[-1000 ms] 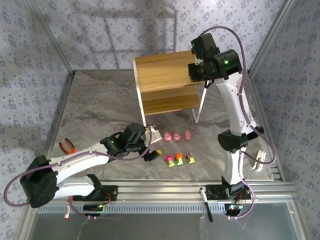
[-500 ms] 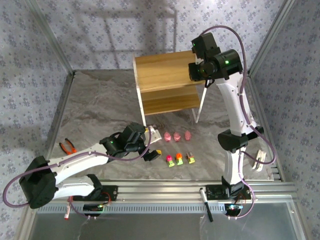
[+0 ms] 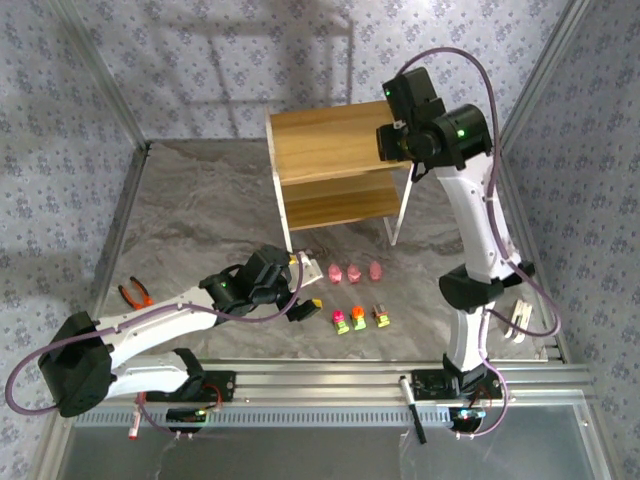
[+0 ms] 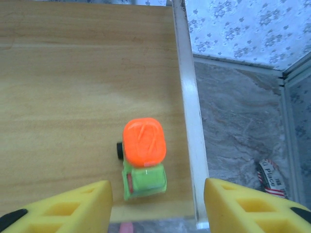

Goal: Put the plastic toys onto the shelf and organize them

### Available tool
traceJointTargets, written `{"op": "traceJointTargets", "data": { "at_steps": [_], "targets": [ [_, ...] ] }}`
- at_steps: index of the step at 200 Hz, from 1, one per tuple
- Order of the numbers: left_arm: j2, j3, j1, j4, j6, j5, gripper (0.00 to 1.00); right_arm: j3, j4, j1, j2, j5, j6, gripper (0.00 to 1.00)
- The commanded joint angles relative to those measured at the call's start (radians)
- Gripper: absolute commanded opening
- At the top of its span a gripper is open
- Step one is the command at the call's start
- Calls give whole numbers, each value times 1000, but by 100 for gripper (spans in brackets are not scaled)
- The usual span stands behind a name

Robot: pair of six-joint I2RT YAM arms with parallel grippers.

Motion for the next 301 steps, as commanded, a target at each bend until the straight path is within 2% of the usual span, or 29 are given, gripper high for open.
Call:
{"op": "traceJointTargets", "data": {
  "at_steps": [1,54,101,137,149,174,210,301],
  "targets": [
    [-5,19,-7,0,21,-27,100,-140,55,77,-145,132,4,57],
    [-9,9,-5,-11,31,-33,100,-579,197,256,-436,261,92,62],
    [4,-2,-5,-15,69,-37,100,-972,276,400,-649,267,262,68],
    [6,-6,-5,-50,84,-54,100,-1253,334,506,-748,281,374,72],
    [2,-12,-4,-59,84,-54,100,-1313,327,538,-768,304,441,72],
    [-13,-22,-5,-85,73,-55,100,-1426,328,556,-809,262,536,73],
    [-47,-31,1,-122,68,-58,99,-1582,372,562,-844,170,590,73],
    [-60,-46,14,-114,39,-52,100,-1797,486,594,-870,89,689,70]
  ]
}}
